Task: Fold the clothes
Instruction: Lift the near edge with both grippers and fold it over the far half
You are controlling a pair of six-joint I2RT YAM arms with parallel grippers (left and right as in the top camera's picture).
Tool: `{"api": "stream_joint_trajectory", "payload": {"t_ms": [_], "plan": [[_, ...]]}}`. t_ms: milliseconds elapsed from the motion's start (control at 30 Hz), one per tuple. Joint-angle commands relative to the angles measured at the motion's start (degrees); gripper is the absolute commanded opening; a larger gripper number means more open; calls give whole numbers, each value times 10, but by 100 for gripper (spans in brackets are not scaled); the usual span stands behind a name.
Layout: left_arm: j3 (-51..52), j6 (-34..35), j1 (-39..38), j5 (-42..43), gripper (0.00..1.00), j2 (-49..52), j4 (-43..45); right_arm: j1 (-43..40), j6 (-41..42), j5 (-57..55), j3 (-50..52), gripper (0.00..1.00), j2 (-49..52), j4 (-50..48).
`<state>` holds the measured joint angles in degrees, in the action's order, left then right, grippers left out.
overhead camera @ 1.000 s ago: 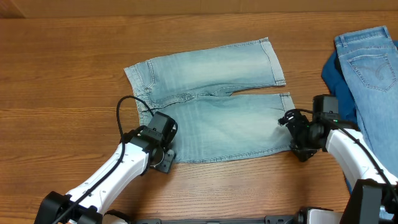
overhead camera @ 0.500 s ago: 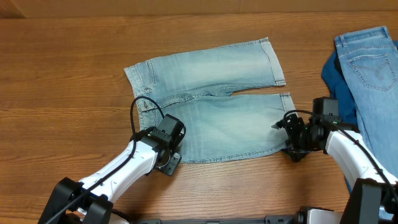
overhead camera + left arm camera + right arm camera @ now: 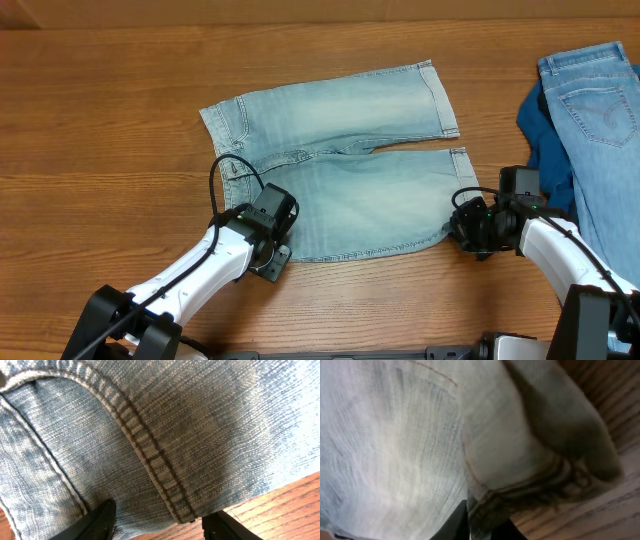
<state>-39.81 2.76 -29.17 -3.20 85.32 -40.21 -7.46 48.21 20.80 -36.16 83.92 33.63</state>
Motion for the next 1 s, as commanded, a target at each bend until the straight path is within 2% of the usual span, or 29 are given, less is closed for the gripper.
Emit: {"api": "stream_joint_trajectory", "payload": {"t_ms": [0,100,200,300,333,367,433,667,833,967], "plan": [[4,-6,-1,2,57,7,2,-2,-2,-8,5,8,1,-4],[2,-17,-1,-5,55,7,8,-2,-2,-7,5,8,1,-4],[2,-39,-1,-29,46,7,11,-2,-3,-8,5,15,1,-4],[2,-39,-1,-50,46,7,30,-2,-8,-8,5,18,1,-4],[2,-41,-1,-64,42,7,40,-2,-16,-8,5,18,1,-6],[2,-46,-1,-64,24,7,44,-2,-16,-8,5,17,1,-6],[2,-46,-1,-64,6,7,43,-2,-16,-8,5,4,1,-6],[-47,-45,-1,-62,4,7,-35,-2,-63,-26,-27,4,-10,13],[-135,-45,-1,-62,4,6,-66,-2,-109,-49,-101,4,-21,87],[-157,-55,-1,-62,4,6,-85,-1,-135,-97,-173,4,-21,157]]}}
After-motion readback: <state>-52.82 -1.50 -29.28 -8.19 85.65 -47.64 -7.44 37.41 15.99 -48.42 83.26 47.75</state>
